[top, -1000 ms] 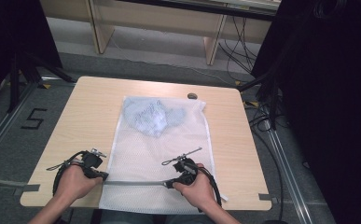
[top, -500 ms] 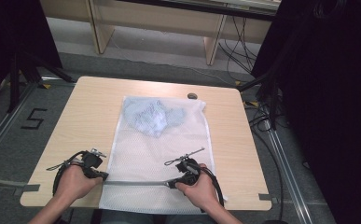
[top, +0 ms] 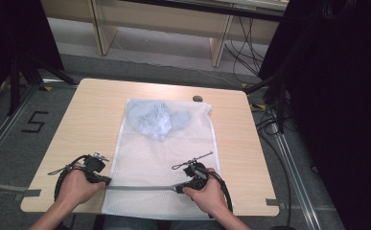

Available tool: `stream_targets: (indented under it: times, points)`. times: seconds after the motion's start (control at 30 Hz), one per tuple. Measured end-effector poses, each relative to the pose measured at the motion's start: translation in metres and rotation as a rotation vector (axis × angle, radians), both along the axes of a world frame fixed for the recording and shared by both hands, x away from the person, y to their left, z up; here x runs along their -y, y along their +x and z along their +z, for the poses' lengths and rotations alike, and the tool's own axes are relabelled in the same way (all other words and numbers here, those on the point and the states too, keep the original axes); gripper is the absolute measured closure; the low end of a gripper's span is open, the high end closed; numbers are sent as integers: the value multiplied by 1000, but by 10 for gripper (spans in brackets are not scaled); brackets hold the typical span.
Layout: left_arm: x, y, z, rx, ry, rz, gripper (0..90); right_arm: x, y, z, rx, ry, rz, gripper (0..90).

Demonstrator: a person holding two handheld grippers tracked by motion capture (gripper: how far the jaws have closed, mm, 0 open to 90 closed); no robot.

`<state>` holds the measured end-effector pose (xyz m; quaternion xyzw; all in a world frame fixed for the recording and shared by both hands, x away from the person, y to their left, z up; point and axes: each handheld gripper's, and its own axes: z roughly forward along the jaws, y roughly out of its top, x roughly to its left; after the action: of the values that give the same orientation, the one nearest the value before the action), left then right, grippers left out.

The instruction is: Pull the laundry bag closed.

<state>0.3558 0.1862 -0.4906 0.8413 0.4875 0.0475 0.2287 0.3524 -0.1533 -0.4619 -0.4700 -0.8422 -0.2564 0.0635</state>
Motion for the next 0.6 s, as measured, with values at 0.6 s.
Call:
stream_targets:
  times: [0.6]
  points:
    - [-1, 1, 0, 2, -2, -6, 898, 8, -1, 1, -16, 4, -18, 870]
